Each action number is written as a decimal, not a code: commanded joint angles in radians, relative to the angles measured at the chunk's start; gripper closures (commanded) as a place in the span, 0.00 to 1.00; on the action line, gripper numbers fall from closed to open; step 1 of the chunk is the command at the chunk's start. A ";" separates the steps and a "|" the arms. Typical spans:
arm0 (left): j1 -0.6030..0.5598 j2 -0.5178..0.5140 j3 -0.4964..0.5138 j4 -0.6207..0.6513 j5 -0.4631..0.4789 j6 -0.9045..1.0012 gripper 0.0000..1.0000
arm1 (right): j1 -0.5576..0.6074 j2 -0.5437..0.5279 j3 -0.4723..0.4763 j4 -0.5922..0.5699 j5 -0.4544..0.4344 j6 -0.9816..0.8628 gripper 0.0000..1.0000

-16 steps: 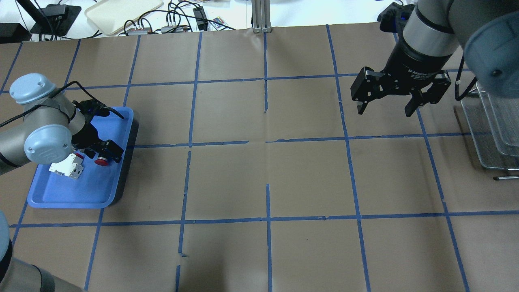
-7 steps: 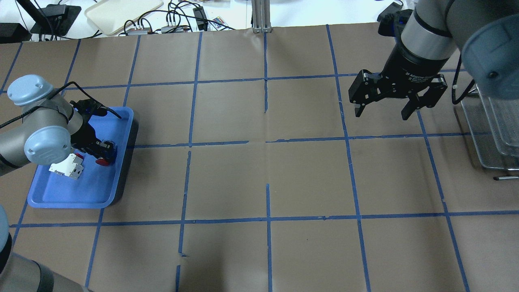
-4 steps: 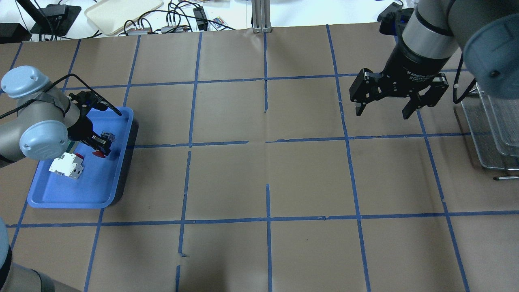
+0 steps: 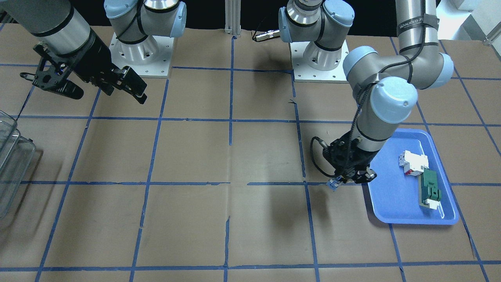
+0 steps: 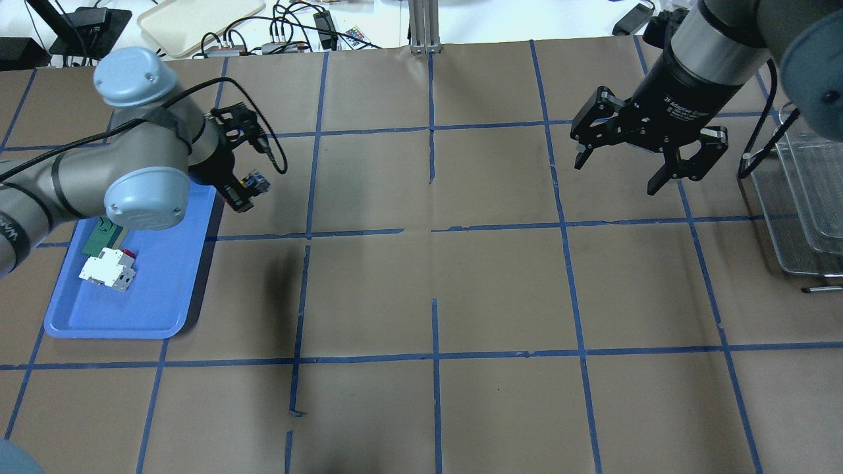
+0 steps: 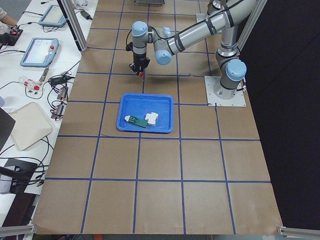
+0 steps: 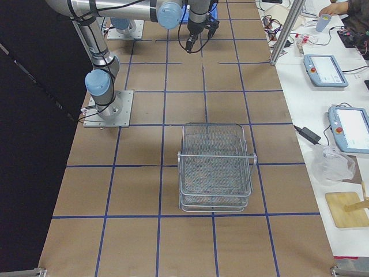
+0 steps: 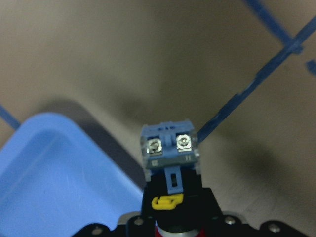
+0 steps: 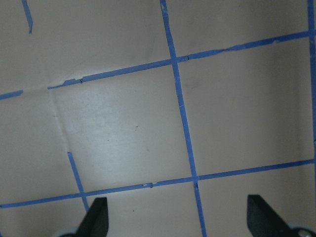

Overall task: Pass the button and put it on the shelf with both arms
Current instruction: 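Lift the button and carry it toward the right gripper while the right arm approaches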

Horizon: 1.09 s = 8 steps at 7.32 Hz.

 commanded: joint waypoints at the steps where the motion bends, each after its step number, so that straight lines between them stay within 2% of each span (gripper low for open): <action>1: -0.162 -0.003 0.132 -0.114 -0.103 -0.021 1.00 | -0.079 -0.005 0.007 0.013 0.297 0.156 0.00; 2: -0.211 -0.007 0.172 -0.134 -0.178 -0.012 1.00 | -0.096 -0.002 0.007 0.009 0.404 0.202 0.00; 3: -0.280 -0.003 0.194 -0.134 -0.229 -0.005 1.00 | -0.137 0.001 0.007 0.011 0.452 0.284 0.00; 4: -0.336 -0.001 0.197 -0.125 -0.252 -0.005 1.00 | -0.173 0.000 0.008 0.029 0.459 0.388 0.00; 5: -0.365 0.014 0.202 -0.118 -0.342 -0.017 1.00 | -0.176 0.001 0.015 0.037 0.486 0.444 0.00; 6: -0.374 0.019 0.223 -0.111 -0.379 -0.019 1.00 | -0.181 0.006 0.016 0.042 0.522 0.529 0.00; 8: -0.443 -0.009 0.294 -0.038 -0.392 -0.019 1.00 | -0.214 0.046 0.018 0.049 0.525 0.578 0.00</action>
